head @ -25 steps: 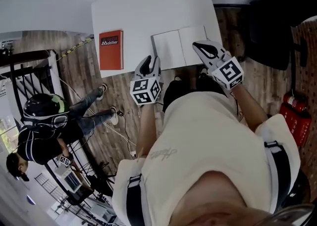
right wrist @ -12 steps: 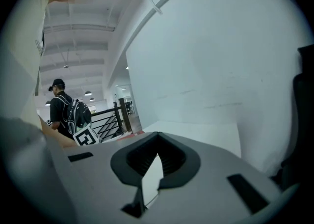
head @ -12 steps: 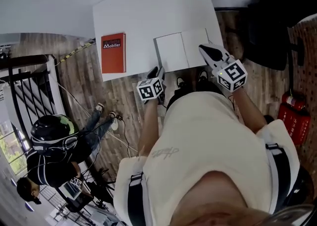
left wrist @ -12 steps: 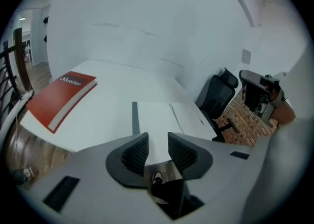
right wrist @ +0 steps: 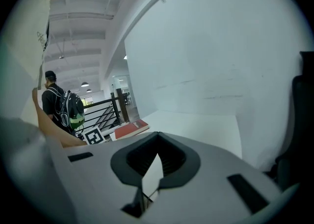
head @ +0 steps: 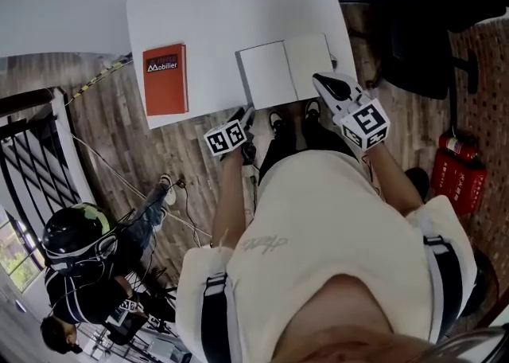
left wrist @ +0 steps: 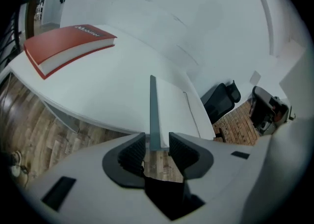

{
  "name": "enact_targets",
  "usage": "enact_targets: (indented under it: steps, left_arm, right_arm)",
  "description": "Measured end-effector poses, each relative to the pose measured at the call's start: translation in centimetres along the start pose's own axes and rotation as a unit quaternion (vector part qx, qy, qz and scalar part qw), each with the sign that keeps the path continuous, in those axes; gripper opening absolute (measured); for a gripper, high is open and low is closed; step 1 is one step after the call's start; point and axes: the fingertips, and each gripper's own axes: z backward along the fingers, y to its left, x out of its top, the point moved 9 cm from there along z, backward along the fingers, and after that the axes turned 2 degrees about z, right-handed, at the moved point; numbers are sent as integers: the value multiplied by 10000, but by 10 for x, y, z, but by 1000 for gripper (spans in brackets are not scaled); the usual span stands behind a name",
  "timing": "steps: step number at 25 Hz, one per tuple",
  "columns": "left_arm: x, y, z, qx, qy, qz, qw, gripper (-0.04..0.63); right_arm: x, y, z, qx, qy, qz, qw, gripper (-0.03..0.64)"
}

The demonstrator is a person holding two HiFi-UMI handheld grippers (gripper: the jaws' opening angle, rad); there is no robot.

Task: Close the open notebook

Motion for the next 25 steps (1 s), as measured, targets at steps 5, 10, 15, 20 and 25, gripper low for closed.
enact_targets:
  steps: [5, 10, 15, 20, 25]
  left_arm:
    - [-6, 11, -15, -501, 210, 368, 9978, 146]
    - [-4, 13, -28, -747, 359, 440, 9956, 146]
    - [-7, 17, -36, -1060, 533, 712, 9904, 146]
    - [-4, 17, -37, -1135, 724, 803, 9876, 114]
    - [-1, 11, -35, -1121, 746, 743, 9881, 69]
  right_arm:
    - [-4, 2, -2, -111, 132, -45, 9998, 8]
    - [-2, 6, -5, -126, 220, -51, 9997, 8]
    - [-11, 11, -6, -99, 349, 55, 9993, 8]
    - [-9, 9, -8, -126, 424, 68, 9990, 8]
    - [-5, 3, -8, -163, 355, 112, 9992, 8]
